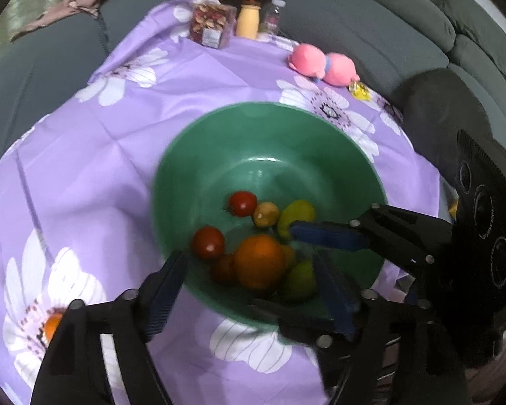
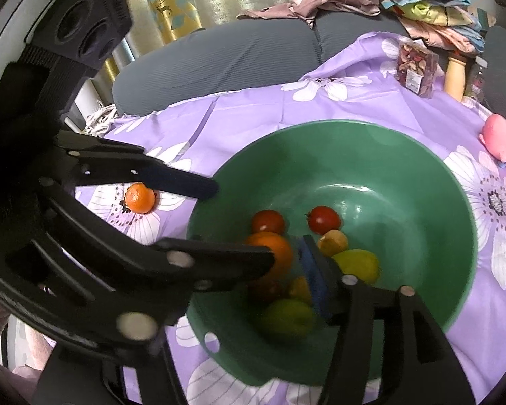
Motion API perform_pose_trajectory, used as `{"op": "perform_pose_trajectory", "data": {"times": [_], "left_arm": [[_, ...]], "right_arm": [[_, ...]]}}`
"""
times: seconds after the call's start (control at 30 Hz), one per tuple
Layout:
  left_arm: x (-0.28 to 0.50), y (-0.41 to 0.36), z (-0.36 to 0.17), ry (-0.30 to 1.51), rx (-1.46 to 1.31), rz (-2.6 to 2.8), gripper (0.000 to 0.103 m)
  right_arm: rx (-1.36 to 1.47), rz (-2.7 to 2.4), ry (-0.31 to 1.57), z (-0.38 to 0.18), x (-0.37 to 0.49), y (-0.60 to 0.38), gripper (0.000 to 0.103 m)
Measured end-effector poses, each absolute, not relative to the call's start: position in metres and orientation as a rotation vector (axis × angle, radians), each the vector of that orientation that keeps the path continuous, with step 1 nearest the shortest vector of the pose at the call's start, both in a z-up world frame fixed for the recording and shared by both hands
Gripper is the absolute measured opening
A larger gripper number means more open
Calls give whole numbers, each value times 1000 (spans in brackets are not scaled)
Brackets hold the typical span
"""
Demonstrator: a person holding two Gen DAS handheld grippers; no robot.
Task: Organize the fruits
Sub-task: 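Open the right tool to release the tangerine into the bowl, then move both tools back toward the last tangerine on the cloth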
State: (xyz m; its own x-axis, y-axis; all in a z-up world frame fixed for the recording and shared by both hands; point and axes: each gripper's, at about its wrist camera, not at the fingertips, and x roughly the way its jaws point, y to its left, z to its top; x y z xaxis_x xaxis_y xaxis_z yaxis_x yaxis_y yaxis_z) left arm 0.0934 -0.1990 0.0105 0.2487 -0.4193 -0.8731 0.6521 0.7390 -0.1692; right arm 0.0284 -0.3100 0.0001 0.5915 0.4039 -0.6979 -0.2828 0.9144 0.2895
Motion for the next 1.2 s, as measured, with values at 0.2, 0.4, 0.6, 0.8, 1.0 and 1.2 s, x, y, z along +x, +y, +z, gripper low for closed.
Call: {"op": "perform_pose_trajectory", "data": {"times": [0.2,0.4,0.6,0.8,1.0,1.2], "left_arm": [[78,-165,27,1045,205,-686,84],[56,-120,34,1020,124,-618,88],[29,-74,30,1012,79,-500,91],[7,-24,24,1013,-28,-420,91],[-6,1,13,1038,-93,-372,91],[-14,9,4,1060,-104,-385,91]], "right_arm": [[148,390,832,11,11,-309,68],[151,386,816,25,-6,-303,72],[115,419,797,38,-19,-283,73],[83,476,792,40,-29,-258,74],[46,536,815,36,-36,-232,74],[14,572,841,30,-37,-212,74]]}}
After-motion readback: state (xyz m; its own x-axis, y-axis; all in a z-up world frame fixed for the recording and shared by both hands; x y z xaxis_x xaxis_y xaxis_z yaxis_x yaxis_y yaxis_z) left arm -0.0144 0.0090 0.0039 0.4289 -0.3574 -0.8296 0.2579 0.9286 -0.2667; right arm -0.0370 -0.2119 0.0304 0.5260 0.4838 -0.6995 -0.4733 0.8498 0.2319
